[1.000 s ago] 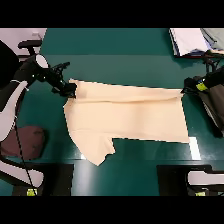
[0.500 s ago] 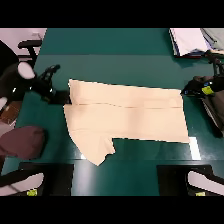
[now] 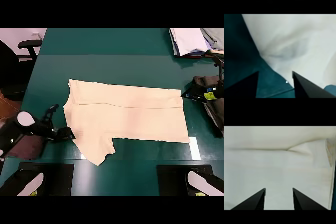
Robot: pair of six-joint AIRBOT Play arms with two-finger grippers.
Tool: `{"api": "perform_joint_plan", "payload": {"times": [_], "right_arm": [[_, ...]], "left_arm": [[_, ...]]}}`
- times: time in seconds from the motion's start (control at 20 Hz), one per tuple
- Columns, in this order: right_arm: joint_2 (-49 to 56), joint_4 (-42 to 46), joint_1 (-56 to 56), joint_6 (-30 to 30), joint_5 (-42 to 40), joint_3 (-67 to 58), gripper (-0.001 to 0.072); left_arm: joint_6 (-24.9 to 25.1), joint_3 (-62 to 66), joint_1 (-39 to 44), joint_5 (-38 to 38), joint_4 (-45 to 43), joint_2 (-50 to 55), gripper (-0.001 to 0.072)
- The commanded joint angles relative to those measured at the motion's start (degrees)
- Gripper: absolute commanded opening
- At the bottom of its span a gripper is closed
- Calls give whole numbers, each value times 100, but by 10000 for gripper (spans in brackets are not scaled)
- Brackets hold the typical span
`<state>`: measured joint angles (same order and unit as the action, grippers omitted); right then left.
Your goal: Fold the shirts.
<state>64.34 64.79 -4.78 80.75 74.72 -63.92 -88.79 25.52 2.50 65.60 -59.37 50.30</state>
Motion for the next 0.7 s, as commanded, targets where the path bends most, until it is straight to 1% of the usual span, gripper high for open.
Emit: {"api": "perform_joint_plan", "payload": {"times": [0.0,0.1,0.2,0.25,0.3,0.35,0.5,0.65], "right_arm": [[-26,-83,4,-2,-22,35,400],[-26,-81,4,-2,-22,35,400],[-26,-83,4,-2,-26,35,400],[-26,-83,4,-2,-11,35,400],[-26,-74,-11,-2,28,35,399],[-26,-76,-76,-7,111,39,400],[-63,-13,-514,-162,546,258,400],[-356,533,-1331,-175,695,1207,400]], "left_arm": [[404,-623,2,-776,1056,-142,499],[483,-691,2,-1036,1351,-142,498],[535,-688,2,-1128,1600,-142,494],[538,-688,2,-1080,1617,-142,295],[664,-688,2,-1005,1622,-142,78],[774,-688,2,-933,1652,-142,24],[933,-490,2,-474,1554,-146,22],[929,-70,2,-74,1150,-162,22]]}}
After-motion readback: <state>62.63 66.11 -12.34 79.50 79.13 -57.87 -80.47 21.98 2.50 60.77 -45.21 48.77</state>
